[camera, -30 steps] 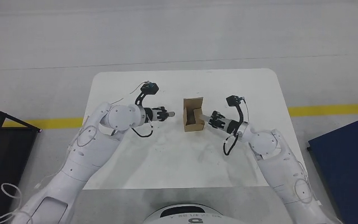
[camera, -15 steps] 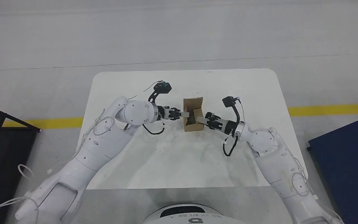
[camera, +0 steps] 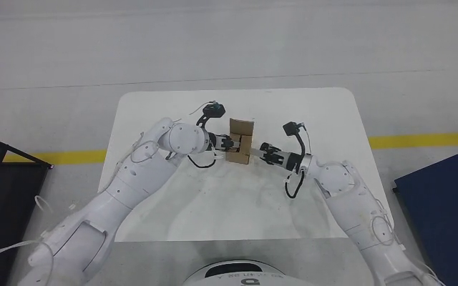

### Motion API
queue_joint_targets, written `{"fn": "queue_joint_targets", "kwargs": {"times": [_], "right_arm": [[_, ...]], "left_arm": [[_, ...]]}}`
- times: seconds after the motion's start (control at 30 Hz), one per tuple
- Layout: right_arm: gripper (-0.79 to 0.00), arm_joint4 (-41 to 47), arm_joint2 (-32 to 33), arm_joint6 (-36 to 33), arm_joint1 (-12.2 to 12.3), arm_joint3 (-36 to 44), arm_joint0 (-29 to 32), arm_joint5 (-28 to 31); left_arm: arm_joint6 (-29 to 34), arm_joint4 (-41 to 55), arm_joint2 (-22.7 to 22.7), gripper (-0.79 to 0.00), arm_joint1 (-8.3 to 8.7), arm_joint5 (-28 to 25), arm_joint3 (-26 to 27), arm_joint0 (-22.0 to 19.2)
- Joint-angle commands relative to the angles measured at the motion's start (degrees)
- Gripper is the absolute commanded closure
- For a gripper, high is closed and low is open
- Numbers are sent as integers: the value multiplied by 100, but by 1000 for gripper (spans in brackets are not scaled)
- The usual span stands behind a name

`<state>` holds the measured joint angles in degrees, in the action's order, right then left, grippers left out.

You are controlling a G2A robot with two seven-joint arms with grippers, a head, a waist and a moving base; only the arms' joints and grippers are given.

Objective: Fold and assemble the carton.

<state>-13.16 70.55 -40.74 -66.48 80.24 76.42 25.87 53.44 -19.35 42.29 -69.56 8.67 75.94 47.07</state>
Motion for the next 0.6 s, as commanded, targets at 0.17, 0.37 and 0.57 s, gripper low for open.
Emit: {"fn": "queue_joint_targets", "kwargs": {"times": [0.17,0.37,0.57], "right_arm": [[-622,4,-103,-24,1,-60,-98,90],[-754,-518,-40,268,47,63,-66,513],[-785,-1658,308,702,170,305,178,787]], "left_arm": [[81,-222,14,0,-10,16,65,-64],[212,-648,106,-785,37,268,337,-71],[474,-880,312,-785,125,392,676,53]]}}
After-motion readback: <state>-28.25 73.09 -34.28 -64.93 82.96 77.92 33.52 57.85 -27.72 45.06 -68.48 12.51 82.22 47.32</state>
